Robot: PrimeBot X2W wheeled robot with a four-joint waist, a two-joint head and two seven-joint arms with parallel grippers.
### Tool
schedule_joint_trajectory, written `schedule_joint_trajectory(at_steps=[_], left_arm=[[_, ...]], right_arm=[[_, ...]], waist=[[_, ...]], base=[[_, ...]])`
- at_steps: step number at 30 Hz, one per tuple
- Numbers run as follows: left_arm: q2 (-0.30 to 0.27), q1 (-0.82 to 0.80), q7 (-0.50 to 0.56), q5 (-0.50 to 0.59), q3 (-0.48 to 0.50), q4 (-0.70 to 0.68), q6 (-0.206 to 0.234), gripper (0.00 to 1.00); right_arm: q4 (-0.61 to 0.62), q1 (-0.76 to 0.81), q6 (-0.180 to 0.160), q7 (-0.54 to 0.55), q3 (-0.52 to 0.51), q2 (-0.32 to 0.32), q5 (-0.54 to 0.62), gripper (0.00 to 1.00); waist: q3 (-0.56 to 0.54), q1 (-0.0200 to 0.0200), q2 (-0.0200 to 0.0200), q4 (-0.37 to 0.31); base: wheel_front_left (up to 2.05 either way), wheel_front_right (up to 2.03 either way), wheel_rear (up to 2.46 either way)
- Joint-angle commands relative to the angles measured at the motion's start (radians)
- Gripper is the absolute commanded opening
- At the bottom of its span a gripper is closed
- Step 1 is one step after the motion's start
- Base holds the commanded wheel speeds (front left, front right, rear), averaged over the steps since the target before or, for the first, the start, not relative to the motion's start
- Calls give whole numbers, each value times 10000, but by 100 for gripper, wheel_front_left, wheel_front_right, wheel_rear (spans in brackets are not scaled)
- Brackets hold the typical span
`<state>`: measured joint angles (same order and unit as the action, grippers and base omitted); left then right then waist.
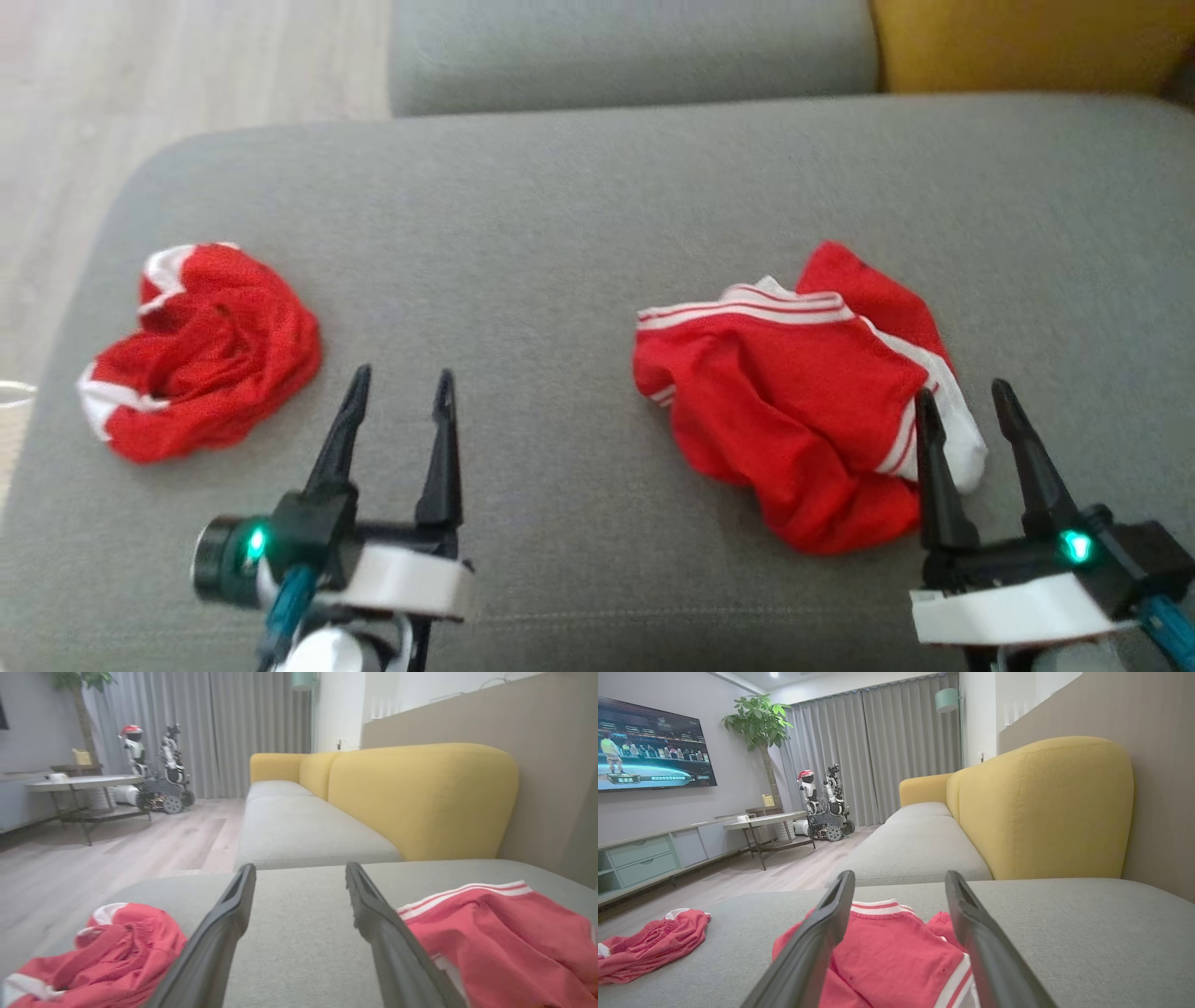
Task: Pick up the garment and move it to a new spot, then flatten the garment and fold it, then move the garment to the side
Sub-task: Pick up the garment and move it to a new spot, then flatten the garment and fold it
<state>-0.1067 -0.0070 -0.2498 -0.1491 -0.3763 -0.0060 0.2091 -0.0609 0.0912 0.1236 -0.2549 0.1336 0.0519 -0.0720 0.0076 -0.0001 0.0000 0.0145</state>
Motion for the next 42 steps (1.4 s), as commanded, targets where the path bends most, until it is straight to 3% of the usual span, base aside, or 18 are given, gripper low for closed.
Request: schedule_joint_trajectory(at_steps=[1, 13, 31, 37, 42], left_arm=[[76, -165, -120, 184, 486, -498, 57, 100], [290, 888, -120, 991, 989, -894, -625, 100], [438, 798, -120, 1378, 802, -812, -944, 100], [460, 393, -120, 1452, 222, -766, -1332, 100], [485, -35, -120, 1476, -261, -684, -1565, 100]], right_arm=[[272, -95, 71, -69, 192, 61, -93, 100], [139, 358, 71, -69, -172, 37, -84, 100], [174, 219, 71, -69, -234, 76, 7, 100], [-548, -758, 71, -69, -312, 769, -30, 100], [-2657, -1853, 71, -69, 220, 1707, -399, 100]], waist=[[-276, 1, 0, 270], [-504, 1, 0, 629], [-299, 1, 0, 781], [180, 1, 0, 911], [746, 1, 0, 1010]], base=[[0, 0, 0], [0, 0, 0], [0, 0, 0], [0, 0, 0], [0, 0, 0]])
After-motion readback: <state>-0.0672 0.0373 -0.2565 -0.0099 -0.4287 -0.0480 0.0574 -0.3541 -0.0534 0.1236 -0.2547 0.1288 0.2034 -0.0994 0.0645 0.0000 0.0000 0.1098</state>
